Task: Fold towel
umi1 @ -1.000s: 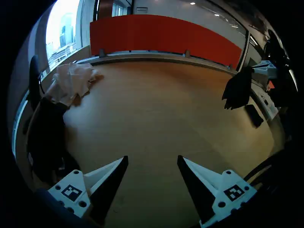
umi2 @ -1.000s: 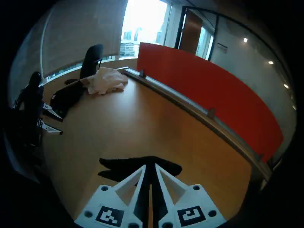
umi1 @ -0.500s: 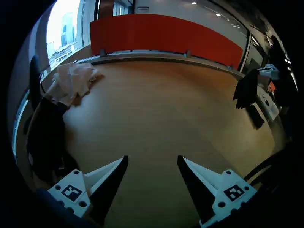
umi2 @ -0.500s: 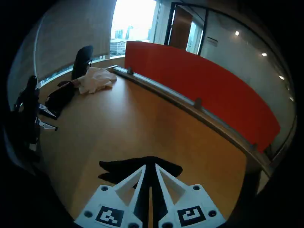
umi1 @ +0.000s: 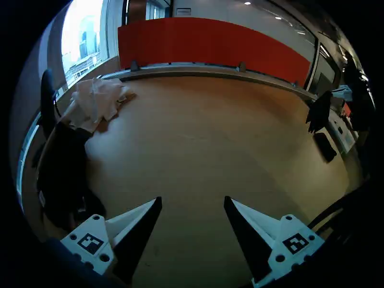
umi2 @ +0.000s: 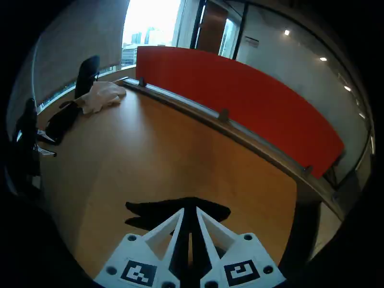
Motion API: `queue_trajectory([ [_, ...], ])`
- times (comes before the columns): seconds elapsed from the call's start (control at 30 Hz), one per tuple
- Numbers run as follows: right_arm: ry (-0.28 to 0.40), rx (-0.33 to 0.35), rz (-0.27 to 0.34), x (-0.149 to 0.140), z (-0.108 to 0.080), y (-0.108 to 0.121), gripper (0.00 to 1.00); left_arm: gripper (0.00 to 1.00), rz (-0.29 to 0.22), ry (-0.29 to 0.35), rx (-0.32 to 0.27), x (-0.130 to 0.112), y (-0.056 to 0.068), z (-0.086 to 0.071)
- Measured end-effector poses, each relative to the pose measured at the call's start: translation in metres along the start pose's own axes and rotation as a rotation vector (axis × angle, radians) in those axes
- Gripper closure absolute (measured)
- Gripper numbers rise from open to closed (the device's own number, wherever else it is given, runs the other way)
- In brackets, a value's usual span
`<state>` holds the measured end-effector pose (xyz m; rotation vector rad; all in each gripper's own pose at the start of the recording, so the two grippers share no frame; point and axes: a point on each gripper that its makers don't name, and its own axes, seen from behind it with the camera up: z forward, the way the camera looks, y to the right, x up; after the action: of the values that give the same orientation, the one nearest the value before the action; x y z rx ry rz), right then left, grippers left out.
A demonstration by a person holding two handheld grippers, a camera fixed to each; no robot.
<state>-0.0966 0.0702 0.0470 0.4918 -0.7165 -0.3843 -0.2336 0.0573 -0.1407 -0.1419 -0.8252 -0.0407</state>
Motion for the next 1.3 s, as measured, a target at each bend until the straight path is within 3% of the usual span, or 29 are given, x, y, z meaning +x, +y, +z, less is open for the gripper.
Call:
queue_trajectory([
  [0.53, -0.083, -0.071, 0.061, -0.043, 0.000, 0.063, 0.97, 0.04, 0.008, -0.009, 0.019, -0.003, -0.001, -0.006],
  [1.3, -0.139, -0.109, 0.101, -0.070, 0.004, 0.098, 0.97, 0.04, 0.010, -0.017, 0.026, -0.004, 0.006, -0.007],
])
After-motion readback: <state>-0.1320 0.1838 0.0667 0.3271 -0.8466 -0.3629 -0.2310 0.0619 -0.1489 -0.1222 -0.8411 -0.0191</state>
